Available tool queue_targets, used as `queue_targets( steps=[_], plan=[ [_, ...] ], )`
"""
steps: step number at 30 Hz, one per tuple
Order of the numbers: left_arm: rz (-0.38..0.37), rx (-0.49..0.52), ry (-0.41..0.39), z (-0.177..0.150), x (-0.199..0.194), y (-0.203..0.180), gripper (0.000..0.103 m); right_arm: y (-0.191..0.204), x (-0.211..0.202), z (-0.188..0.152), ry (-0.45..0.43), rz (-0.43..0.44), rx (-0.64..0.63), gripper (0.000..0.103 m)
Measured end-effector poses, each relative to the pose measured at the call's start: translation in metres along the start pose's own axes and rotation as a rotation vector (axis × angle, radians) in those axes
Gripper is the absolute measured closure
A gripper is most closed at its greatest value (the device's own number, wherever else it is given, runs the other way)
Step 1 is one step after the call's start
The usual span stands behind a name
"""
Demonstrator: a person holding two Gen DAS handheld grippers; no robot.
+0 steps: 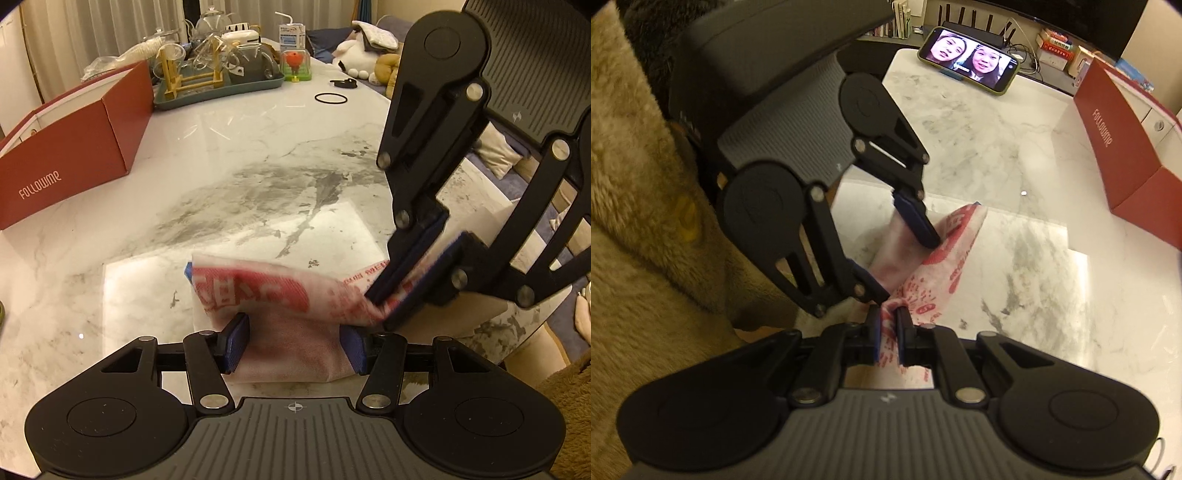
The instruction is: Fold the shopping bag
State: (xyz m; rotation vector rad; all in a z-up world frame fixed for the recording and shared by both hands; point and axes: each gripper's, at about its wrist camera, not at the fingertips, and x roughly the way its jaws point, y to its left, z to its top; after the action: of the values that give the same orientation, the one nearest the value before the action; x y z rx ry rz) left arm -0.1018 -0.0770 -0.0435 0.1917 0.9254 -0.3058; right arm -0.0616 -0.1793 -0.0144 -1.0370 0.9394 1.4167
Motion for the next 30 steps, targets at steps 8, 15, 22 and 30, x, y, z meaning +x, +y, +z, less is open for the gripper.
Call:
queue_targets(
  steps=[8,15,22,30],
  plan=[
    [0.033,-0.018,0.017,-0.002,-0.011,0.005,0.047,0.002,0.026,0.012,0.142,0.031,0.01,0.092],
    [0.028,-0.173,0.006,-0.003,-0.039,0.045,0.047,0.016,0.036,0.03,0.247,-0.002,-0.057,0.09],
    [-0.149,-0.07,-0.052,0.01,-0.044,0.043,0.047,0.005,0.032,0.025,0.215,0.048,0.001,0.09],
    [-0.213,0.003,-0.015,0.028,-0.025,0.049,0.047,0.005,0.027,0.02,0.182,0.055,0.027,0.09]
  ],
)
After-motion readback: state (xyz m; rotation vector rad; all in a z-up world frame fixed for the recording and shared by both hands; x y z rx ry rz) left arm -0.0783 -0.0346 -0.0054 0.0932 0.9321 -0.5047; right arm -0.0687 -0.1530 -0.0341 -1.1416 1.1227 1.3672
